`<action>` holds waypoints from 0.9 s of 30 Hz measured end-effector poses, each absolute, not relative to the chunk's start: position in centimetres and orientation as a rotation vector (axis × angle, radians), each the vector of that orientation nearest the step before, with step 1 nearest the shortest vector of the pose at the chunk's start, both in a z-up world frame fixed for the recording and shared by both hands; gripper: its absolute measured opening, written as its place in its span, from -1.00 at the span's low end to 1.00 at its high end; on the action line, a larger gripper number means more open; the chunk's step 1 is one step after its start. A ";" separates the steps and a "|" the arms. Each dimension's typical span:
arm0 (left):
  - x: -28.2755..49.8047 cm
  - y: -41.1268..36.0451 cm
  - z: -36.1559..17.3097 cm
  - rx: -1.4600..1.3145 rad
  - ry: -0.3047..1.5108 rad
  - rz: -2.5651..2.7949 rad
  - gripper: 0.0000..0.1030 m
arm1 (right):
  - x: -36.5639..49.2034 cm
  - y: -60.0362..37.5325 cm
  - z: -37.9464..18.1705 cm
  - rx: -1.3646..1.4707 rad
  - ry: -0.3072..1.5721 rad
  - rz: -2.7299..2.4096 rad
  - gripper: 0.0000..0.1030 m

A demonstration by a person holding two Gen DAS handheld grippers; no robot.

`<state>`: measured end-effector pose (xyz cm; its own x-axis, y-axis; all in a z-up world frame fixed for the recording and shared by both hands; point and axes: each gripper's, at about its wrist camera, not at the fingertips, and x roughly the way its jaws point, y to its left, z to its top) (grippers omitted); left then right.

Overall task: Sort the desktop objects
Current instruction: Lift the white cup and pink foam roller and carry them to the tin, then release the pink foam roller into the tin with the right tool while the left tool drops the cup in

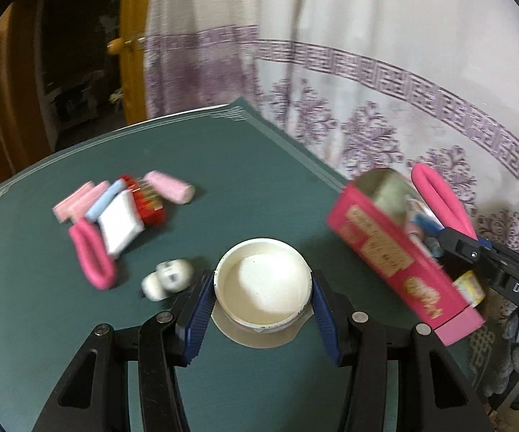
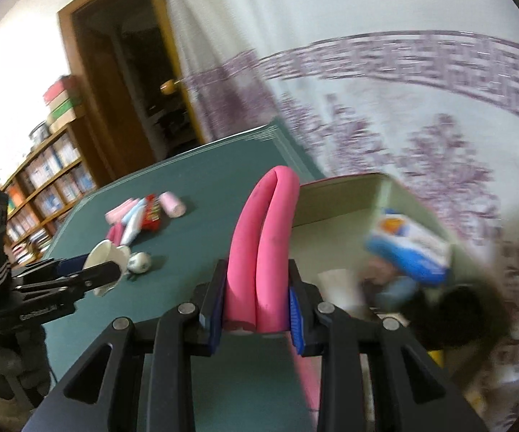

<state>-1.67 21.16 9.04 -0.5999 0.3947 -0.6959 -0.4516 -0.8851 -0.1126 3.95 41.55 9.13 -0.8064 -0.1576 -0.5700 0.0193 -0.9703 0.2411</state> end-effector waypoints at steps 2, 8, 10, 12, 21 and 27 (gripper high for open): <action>-1.5 22.7 9.2 -1.029 0.126 2.429 0.04 | 4.6 43.2 9.1 0.936 -0.363 -2.912 -0.37; -1.2 26.8 9.4 -1.010 0.179 2.375 0.04 | 5.5 46.7 8.6 0.943 -0.415 -2.968 -0.37; -1.1 27.8 9.7 -1.000 0.186 2.364 0.04 | 5.6 47.1 8.3 0.946 -0.418 -2.972 -0.37; -1.2 29.0 10.1 -0.988 0.187 2.349 0.04 | 5.6 47.3 8.1 0.947 -0.413 -2.972 -0.37; -2.1 33.7 11.1 -0.947 0.195 2.303 0.04 | 5.7 46.7 7.6 0.935 -0.324 -2.963 -0.37; -3.3 35.8 10.6 -0.970 0.185 2.281 0.04 | 5.7 47.6 7.4 0.937 -0.340 -2.966 -0.37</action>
<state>-3.34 35.82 10.59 -0.5191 0.5078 -0.6875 -0.6121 -0.7823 -0.1158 5.72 47.64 7.44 -0.8205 -0.0770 -0.5664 -0.0533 -0.9763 0.2098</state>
